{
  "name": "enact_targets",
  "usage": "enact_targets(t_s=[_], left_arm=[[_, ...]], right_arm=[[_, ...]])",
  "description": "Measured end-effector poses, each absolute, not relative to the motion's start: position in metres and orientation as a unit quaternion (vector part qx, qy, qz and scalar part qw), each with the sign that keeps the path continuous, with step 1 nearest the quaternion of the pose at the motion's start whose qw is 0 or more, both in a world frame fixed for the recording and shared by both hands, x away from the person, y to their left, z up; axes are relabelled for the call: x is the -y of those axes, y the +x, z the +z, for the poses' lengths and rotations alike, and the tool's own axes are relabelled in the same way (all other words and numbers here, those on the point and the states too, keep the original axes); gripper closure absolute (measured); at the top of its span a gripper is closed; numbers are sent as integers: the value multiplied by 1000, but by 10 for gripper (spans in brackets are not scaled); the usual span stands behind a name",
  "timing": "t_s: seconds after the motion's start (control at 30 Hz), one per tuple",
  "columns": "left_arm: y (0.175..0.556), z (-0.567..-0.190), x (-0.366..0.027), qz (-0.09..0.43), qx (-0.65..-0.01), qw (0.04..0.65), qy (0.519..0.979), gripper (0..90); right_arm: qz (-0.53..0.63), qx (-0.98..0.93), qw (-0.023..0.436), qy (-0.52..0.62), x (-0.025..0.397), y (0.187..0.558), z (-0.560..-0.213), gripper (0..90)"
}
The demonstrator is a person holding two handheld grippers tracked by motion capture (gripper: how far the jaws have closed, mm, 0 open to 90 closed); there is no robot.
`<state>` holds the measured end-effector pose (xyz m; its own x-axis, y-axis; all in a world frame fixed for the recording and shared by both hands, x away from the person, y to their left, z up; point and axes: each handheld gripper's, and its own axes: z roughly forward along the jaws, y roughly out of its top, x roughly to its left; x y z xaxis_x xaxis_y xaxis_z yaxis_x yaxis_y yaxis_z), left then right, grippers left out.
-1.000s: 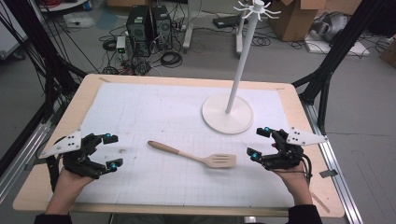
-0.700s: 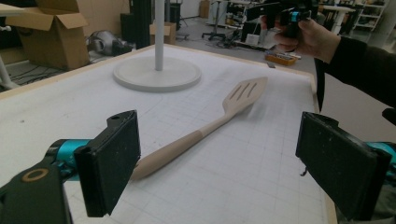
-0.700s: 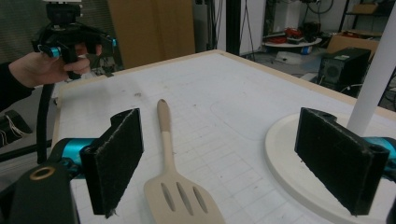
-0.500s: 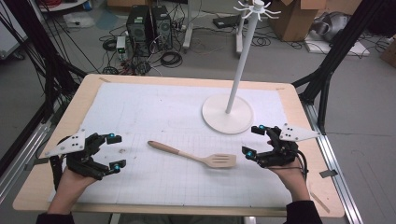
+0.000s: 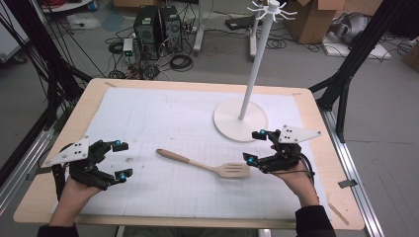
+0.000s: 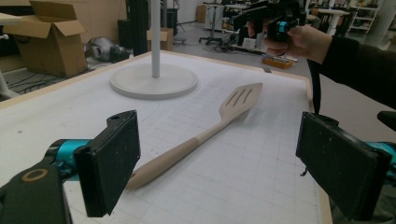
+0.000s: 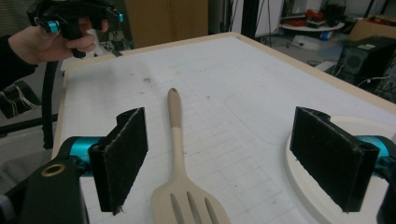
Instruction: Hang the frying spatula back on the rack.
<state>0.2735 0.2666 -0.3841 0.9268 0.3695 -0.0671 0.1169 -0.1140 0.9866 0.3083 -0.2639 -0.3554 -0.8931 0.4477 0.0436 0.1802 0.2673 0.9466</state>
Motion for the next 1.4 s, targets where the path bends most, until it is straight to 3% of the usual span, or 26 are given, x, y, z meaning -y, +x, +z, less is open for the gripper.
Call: enact_targets(t_s=[1.0,1.4], left_arm=[[269,-383,-263,97,-158,638,748,141],[267,-382,-264,98,-157,637,748,141]], right_arm=[[449,-874,63,173,166,345,-377,344],[352,-922,37,157,131,354,-394,479]])
